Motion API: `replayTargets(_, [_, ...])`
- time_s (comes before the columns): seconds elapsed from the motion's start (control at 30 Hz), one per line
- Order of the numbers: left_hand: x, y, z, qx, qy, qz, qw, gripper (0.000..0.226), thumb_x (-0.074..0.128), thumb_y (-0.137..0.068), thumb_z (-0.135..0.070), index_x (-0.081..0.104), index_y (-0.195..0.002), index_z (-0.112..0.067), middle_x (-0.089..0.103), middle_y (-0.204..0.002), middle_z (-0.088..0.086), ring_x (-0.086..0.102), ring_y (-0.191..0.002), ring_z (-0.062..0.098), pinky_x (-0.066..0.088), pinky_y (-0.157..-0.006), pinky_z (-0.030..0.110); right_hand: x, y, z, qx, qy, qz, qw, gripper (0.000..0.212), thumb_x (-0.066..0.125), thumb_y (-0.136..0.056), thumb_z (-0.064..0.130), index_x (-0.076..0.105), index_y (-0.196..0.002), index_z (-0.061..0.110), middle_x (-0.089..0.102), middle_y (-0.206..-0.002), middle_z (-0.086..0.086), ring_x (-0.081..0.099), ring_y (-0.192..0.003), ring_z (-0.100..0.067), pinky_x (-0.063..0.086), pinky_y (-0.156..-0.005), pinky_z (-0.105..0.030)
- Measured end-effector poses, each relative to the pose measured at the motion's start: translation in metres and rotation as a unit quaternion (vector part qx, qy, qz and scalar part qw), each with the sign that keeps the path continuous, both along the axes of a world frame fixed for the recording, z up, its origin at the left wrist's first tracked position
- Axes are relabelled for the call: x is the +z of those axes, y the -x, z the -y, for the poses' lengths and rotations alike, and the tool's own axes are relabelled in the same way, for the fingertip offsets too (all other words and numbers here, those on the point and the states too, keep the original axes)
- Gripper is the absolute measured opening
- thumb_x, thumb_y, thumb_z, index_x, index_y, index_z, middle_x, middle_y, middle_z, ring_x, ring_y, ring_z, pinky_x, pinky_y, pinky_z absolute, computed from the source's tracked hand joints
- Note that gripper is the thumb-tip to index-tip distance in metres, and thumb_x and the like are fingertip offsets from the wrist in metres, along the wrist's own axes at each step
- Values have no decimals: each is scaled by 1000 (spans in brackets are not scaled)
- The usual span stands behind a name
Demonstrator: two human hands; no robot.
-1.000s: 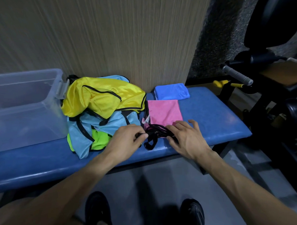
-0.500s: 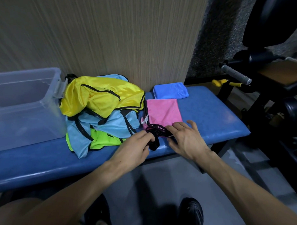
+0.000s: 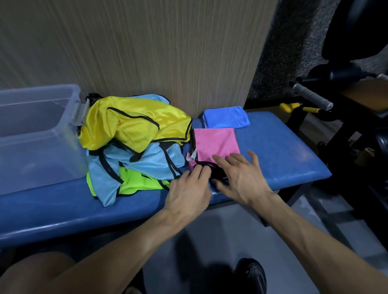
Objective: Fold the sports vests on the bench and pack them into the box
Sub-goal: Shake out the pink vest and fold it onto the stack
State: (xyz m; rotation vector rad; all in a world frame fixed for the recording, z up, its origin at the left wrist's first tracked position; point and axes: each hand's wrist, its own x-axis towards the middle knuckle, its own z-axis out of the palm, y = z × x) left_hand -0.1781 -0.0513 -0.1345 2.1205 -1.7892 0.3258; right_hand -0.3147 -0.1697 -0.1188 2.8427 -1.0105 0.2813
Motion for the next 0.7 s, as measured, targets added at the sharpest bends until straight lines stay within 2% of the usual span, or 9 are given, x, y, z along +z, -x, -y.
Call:
replayTargets(0.1, [-1, -4, -3, -34, 10, 14, 999, 19, 51, -84, -17, 59, -102, -19, 53, -92, -1, 56, -71, 25, 43, -47, 37, 8, -10, -3, -24, -8, -29, 999, 71, 54, -90, 57, 36, -152, 29, 66, -127, -6, 48, -134, -30, 16, -114, -66])
replayTargets(0.2, [5, -13, -6, -91, 40, 5, 995, 30, 45, -82, -9, 64, -104, -18, 55, -98, 1, 52, -79, 26, 50, -61, 40, 11, -19, -5, -33, -5, -51, 998, 63, 53, -93, 54, 34, -149, 33, 65, -126, -6, 47, -133, -31, 13, -113, -69])
replayTargets(0.3, [20, -29, -1, -160, 47, 43, 985, 48, 61, -71, 6, 65, -112, -18, 58, -104, 1, 50, -97, 26, 49, -78, 38, 6, -19, -4, -31, 5, -52, 998, 52, 51, -96, 51, 40, -145, 36, 65, -121, -6, 51, -128, -31, 14, -111, -72])
replayTargets(0.4, [39, -41, 12, -224, 2, 21, 974, 58, 55, -69, 15, 61, -117, -17, 55, -107, 1, 48, -107, 24, 45, -93, 35, -2, -20, -8, -20, 34, -64, 997, 41, 57, -96, 45, 59, -134, 29, 65, -112, -12, 57, -119, -34, 18, -108, -78])
replayTargets(0.47, [48, -44, 18, -236, -63, -29, 969, 58, 47, -74, 17, 55, -118, -19, 49, -107, -1, 48, -96, 20, 43, -81, 33, -6, -19, -9, -7, 75, -67, 995, 40, 73, -86, 38, 68, -122, 21, 65, -96, -16, 63, -100, -37, 27, -102, -82])
replayTargets(0.53, [49, -48, 23, -217, -127, -56, 966, 54, 41, -84, 15, 47, -120, -25, 42, -106, -5, 48, -82, 22, 32, -66, 33, -9, -18, -10, 1, 94, -62, 994, 49, 77, -81, 34, 66, -127, 20, 63, -91, -17, 64, -91, -38, 29, -98, -83])
replayTargets(0.57, [49, -51, 26, -204, -143, -59, 967, 53, 41, -87, 13, 44, -121, -28, 39, -105, -9, 49, -79, 24, 31, -63, 34, -10, -17, -11, 6, 101, -59, 993, 50, 76, -81, 34, 66, -128, 22, 62, -92, -17, 64, -91, -38, 28, -98, -83])
replayTargets(0.63, [46, -55, 33, -192, -147, -74, 967, 53, 41, -89, 11, 43, -121, -32, 38, -102, -13, 51, -78, 24, 38, -63, 38, -10, -15, -12, 19, 111, -41, 993, 43, 75, -80, 34, 69, -122, 26, 61, -92, -15, 64, -91, -38, 28, -99, -82])
replayTargets(0.7, [42, -59, 43, -178, -152, -118, 965, 48, 43, -92, 9, 46, -118, -32, 46, -101, -8, 51, -81, 20, 43, -66, 36, -10, -13, -13, 34, 109, -19, 993, 39, 77, -77, 34, 71, -115, 26, 61, -91, -13, 64, -89, -36, 31, -101, -81])
